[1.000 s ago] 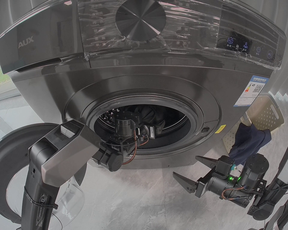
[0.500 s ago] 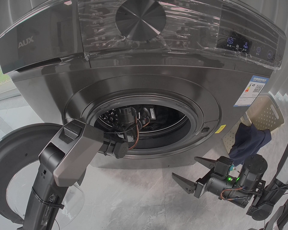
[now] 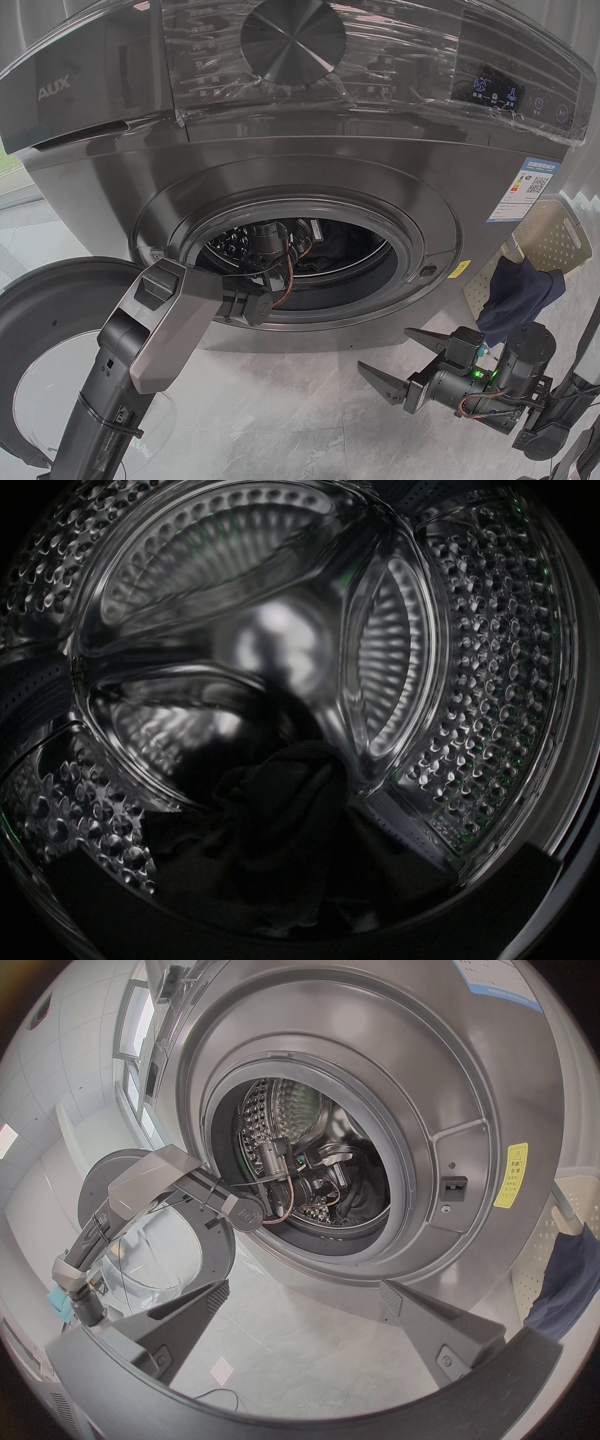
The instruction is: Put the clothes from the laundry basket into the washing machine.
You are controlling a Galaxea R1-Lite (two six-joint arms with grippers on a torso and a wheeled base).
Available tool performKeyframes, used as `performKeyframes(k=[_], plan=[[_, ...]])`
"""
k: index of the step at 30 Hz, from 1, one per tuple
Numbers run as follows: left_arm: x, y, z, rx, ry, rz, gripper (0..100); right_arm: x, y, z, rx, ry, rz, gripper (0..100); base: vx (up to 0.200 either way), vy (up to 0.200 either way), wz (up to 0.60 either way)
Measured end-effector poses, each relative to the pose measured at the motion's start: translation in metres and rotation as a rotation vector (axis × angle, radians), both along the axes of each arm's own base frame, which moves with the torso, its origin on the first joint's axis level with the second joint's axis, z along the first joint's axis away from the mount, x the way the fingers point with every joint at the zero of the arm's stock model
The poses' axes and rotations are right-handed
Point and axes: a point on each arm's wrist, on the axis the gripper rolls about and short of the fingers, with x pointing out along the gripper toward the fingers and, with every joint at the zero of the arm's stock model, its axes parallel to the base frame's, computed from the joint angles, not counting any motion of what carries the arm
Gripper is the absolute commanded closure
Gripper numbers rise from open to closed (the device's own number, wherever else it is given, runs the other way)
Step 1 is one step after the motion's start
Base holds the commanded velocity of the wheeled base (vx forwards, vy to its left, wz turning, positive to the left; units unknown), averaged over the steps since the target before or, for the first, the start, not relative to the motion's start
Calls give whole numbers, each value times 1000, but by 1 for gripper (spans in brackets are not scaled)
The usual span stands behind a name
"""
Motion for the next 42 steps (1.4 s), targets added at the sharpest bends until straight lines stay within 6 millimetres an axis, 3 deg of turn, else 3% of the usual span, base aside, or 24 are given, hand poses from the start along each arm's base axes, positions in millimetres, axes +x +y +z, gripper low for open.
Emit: performKeyframes(k=[5, 10, 18, 26, 33, 42], plan=[[-10, 2, -10, 39, 70, 2, 0, 0, 0, 0, 1, -1, -1, 0, 0, 0, 0], [-36, 7, -21, 115, 182, -17, 0, 1, 0, 1, 4, -4, -2, 0, 0, 0, 0], [-98, 21, -23, 243, 284, -67, 0, 1, 0, 2, 7, -8, -5, 0, 0, 0, 0], [-166, 42, -9, 316, 316, -147, 0, 1, -1, 3, 8, -8, -7, 0, 0, 0, 0], [-227, 46, -9, 323, 295, -276, 0, -1, -4, 1, 0, 2, -12, 0, 0, 0, 0], [-289, 62, -14, 230, 216, -417, 0, -12, -17, 6, 1, -2, -22, 0, 0, 0, 0]])
